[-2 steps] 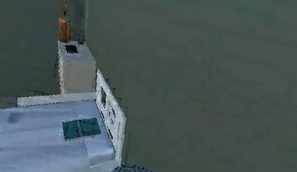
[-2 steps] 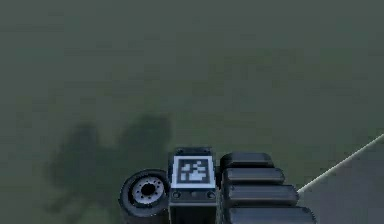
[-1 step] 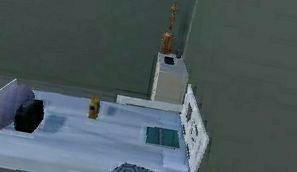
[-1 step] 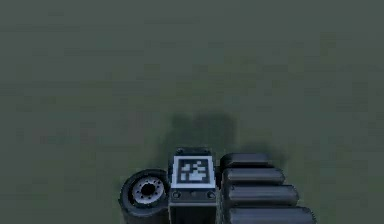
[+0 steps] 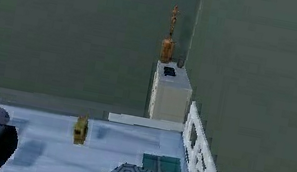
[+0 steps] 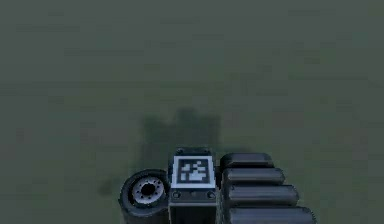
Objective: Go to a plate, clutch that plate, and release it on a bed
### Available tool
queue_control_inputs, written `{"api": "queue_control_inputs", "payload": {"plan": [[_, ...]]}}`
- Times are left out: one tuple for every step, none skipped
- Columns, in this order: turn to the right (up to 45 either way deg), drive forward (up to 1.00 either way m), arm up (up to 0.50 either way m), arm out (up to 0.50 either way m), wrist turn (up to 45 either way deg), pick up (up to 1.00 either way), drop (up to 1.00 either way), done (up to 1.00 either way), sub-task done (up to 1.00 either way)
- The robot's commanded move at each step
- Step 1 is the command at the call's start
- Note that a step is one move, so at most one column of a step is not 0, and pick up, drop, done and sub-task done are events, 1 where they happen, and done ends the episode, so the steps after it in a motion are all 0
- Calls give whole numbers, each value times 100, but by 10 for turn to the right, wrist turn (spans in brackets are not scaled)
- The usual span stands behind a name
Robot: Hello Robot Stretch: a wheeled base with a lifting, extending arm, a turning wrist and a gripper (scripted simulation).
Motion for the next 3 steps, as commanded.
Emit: {"api": "queue_control_inputs", "payload": {"plan": [[-450,0,0,0,0,0,0,0,0],[-90,0,0,0,0,0,0,0,0],[0,40,0,0,0,0,0,0,0]]}}
